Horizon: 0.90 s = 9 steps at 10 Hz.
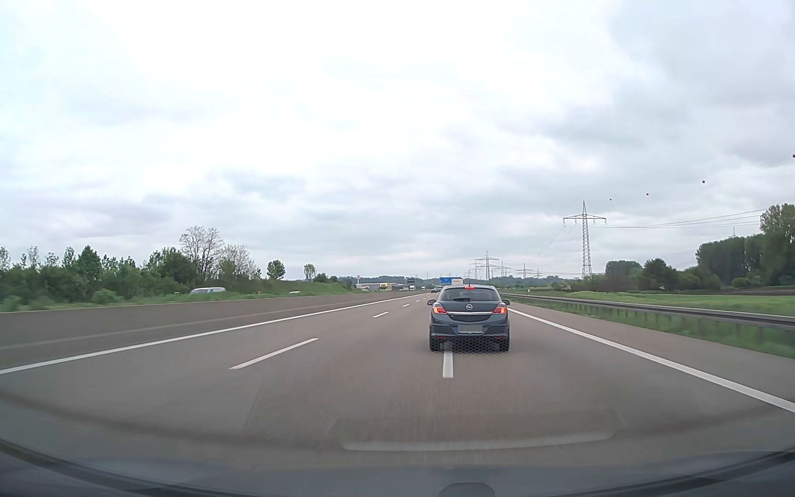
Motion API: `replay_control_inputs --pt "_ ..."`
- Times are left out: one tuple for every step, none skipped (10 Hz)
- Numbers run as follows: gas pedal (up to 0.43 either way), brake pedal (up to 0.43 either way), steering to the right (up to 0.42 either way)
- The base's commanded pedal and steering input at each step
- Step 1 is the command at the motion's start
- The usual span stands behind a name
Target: Follow the waypoints while adhering to traffic rules and regulations
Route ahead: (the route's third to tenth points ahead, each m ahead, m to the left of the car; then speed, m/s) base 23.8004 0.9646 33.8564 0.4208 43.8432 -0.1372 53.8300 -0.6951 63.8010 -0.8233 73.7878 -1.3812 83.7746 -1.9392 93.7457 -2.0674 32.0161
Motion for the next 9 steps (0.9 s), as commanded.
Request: replay_control_inputs --pt "0.488 0.0 0.003" --pt "0.488 0.0 0.003" --pt "0.488 0.0 0.003" --pt "0.488 0.0 0.002" --pt "0.488 0.0 0.001" --pt "0.488 0.0 0.001" --pt "0.488 0.0 0.001" --pt "0.488 0.0 0.002" --pt "0.48 0.0 0.002"
